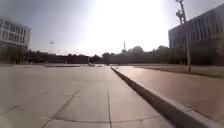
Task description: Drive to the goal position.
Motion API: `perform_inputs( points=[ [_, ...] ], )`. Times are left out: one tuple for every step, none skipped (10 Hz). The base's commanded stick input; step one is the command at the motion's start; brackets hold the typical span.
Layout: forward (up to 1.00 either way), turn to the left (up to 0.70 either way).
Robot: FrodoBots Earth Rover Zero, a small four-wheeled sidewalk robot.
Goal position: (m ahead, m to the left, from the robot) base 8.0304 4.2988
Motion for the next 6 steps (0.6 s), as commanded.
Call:
perform_inputs(
  points=[
    [0.70, 0.00],
    [0.70, 0.00],
    [0.70, 0.00],
    [0.70, 0.35],
    [0.70, 0.35],
    [0.70, 0.04]
  ],
)
